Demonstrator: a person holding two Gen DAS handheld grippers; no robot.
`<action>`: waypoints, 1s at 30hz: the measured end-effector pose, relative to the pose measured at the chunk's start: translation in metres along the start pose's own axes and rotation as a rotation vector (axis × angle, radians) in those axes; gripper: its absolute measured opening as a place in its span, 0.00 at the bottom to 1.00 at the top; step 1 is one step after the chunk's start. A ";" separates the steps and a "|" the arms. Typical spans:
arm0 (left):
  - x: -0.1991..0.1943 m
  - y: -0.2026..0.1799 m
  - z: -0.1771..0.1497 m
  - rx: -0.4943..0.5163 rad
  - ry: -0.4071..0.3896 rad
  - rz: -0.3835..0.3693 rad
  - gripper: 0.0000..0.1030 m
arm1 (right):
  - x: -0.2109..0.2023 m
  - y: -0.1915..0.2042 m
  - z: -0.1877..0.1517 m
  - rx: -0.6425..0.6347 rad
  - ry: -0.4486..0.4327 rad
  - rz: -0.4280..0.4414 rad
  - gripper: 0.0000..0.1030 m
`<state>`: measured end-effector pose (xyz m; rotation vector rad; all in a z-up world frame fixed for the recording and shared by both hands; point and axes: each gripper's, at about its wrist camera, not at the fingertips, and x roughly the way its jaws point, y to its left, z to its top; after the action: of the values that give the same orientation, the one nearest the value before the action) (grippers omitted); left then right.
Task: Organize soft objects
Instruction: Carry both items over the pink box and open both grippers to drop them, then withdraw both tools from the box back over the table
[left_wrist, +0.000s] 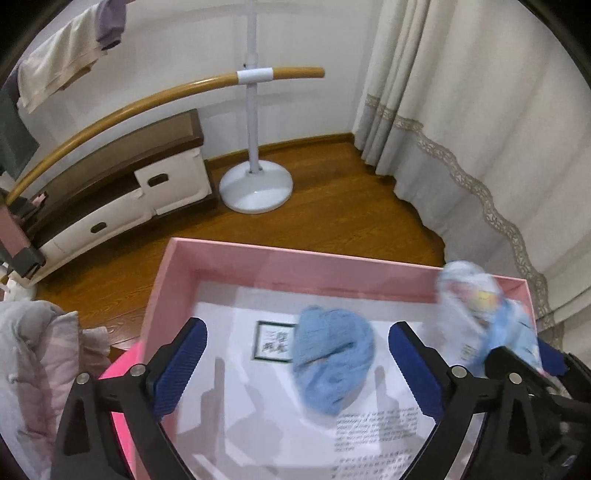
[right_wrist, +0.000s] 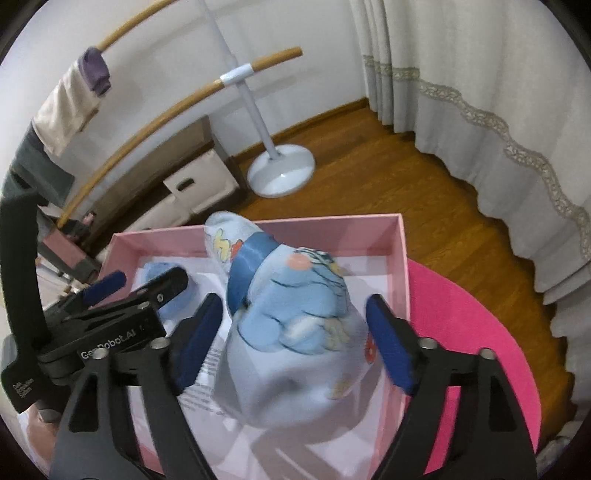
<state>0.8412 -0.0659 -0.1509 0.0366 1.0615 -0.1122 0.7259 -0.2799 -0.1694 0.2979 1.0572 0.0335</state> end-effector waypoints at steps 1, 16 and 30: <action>-0.003 0.003 0.000 -0.006 -0.012 0.005 0.96 | -0.003 0.000 0.000 0.003 -0.010 0.003 0.96; -0.135 0.019 -0.056 0.035 -0.277 0.062 0.99 | -0.107 0.009 -0.041 -0.009 -0.168 0.059 1.00; -0.254 0.017 -0.229 -0.033 -0.447 0.030 1.00 | -0.234 0.022 -0.127 -0.088 -0.374 0.079 1.00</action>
<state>0.5219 -0.0105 -0.0415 -0.0027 0.6158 -0.0713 0.5031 -0.2696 -0.0221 0.2545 0.6710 0.0916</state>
